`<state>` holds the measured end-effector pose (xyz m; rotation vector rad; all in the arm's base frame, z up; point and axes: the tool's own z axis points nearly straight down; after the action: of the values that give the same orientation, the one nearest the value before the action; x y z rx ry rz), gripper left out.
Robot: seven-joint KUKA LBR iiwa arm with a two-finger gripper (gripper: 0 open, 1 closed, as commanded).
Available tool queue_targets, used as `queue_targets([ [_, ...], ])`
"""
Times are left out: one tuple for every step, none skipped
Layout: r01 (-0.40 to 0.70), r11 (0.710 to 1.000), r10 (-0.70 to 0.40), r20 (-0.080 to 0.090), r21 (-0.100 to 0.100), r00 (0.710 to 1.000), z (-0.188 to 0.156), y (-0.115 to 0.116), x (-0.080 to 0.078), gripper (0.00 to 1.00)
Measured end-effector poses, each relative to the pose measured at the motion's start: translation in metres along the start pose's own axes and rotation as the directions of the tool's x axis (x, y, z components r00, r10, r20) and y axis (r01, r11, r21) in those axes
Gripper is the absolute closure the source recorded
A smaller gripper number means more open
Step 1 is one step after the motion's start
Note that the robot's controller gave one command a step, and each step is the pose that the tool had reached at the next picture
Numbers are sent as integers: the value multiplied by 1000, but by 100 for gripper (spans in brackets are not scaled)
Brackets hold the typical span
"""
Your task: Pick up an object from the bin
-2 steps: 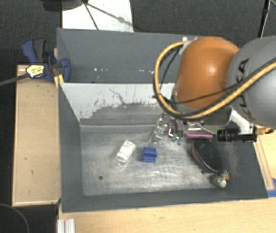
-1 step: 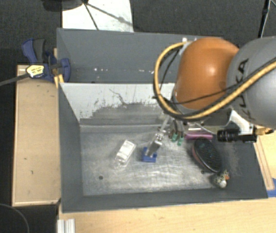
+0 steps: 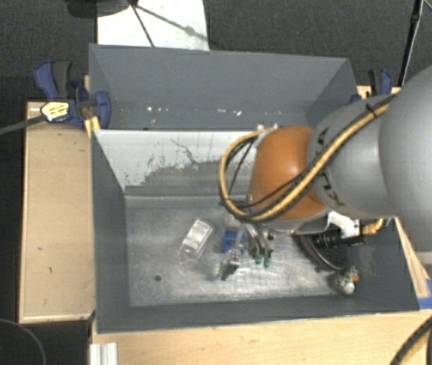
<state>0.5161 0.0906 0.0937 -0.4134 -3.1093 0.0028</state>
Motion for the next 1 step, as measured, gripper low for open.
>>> queue_targets([
  [-5, 1000, 5, 6, -4, 1000, -4, 1, -1, 100],
])
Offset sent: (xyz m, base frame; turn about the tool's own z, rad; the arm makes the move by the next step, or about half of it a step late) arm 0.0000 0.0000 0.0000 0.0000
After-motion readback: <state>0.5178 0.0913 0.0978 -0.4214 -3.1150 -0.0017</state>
